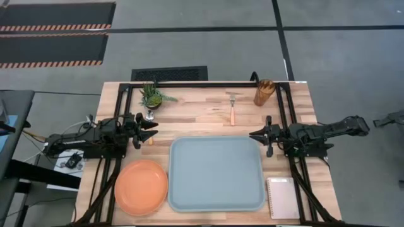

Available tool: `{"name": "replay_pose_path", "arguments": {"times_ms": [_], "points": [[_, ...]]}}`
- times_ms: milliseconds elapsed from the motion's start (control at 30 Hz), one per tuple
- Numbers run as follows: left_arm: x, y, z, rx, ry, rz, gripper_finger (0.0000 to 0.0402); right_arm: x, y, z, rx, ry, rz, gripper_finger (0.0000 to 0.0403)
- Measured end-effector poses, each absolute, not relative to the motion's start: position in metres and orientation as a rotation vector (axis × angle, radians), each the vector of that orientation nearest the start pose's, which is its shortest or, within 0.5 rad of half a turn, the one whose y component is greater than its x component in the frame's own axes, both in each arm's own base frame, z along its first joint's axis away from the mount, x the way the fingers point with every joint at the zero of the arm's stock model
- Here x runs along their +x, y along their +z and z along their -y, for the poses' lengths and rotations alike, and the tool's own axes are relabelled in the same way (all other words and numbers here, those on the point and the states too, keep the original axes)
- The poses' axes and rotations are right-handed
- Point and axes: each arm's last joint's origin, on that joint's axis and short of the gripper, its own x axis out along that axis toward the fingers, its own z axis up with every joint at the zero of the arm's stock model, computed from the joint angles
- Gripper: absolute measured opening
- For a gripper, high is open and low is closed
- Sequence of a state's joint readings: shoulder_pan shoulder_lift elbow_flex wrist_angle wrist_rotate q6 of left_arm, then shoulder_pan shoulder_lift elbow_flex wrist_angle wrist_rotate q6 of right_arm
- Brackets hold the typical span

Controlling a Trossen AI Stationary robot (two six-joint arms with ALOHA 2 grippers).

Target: Pick and place plate/cup/fork/spoon on tray

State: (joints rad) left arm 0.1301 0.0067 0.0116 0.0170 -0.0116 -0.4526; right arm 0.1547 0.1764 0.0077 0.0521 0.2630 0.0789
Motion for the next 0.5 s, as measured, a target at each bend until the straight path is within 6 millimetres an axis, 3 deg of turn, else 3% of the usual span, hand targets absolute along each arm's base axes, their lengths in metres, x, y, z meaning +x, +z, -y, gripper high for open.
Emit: {"name": "replay_pose_path", "arguments": {"times_ms": [267,500], "points": [[0.0965,0.1687,-0.013,-0.429,0.135,0.053,0.0213,0.1066,0.1567,-0.009,0.055,-0.112,-0.11,0.0072],[0.0965,0.1687,-0.0131,-0.512,0.137,0.06,0.0213,0.1066,0.1566,-0.0091,0.055,-0.112,-0.11,0.0072]]}}
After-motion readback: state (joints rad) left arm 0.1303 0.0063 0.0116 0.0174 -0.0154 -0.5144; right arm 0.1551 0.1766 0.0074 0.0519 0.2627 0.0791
